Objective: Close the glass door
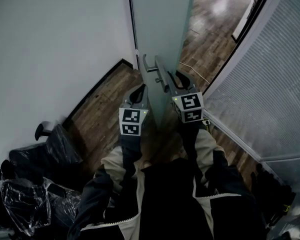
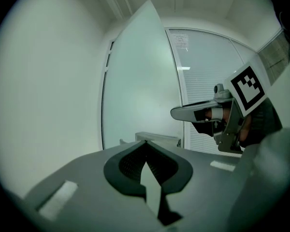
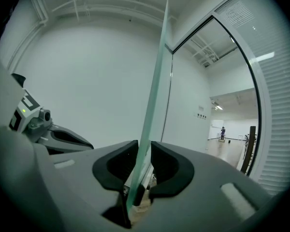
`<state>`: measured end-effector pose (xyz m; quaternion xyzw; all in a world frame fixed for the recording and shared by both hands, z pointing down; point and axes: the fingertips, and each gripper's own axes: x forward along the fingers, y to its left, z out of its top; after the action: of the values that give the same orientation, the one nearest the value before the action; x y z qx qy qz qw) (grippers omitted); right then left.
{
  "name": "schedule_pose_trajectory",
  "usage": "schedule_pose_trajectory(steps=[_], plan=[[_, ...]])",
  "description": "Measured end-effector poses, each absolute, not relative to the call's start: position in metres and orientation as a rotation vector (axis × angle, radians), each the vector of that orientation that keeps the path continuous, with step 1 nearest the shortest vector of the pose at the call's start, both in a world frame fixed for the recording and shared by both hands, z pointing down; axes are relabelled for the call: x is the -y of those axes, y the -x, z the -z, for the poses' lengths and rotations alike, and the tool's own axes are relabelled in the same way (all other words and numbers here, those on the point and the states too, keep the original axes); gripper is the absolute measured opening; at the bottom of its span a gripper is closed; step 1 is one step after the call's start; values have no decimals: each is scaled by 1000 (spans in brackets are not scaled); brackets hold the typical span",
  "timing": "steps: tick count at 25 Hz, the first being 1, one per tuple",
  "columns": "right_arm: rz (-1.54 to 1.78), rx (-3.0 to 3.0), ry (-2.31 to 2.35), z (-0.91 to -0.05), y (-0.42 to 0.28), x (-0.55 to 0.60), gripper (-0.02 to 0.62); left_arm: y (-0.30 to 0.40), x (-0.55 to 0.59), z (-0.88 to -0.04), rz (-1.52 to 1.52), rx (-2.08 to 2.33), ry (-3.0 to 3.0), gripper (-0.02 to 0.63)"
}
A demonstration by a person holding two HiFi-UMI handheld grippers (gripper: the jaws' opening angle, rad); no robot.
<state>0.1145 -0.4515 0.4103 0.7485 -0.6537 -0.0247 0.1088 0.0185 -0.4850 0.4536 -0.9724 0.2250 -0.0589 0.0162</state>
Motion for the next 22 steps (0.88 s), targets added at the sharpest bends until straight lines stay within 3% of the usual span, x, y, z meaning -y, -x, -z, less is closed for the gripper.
schedule_pose_trajectory(steps=[22], plan=[[-14, 1685, -2354, -410, -351, 400, 84, -140, 446, -447, 183, -663, 3037, 3]])
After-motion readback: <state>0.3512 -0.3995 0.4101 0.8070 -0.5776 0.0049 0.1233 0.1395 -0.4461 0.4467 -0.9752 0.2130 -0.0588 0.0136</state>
